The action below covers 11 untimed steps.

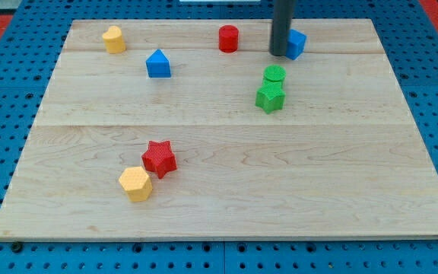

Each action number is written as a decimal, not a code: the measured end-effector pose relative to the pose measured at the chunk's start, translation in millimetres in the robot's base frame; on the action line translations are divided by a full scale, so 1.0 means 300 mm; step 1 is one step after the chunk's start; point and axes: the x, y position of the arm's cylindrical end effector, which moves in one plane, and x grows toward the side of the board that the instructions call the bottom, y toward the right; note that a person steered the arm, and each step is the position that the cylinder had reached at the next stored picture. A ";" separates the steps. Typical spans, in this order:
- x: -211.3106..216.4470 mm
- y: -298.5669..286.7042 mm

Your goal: Place the red circle diagonal to the blue triangle

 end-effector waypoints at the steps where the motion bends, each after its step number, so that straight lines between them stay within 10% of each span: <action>1: -0.004 0.133; 6: -0.087 -0.394; 8: -0.189 -0.227; 11: -0.226 -0.473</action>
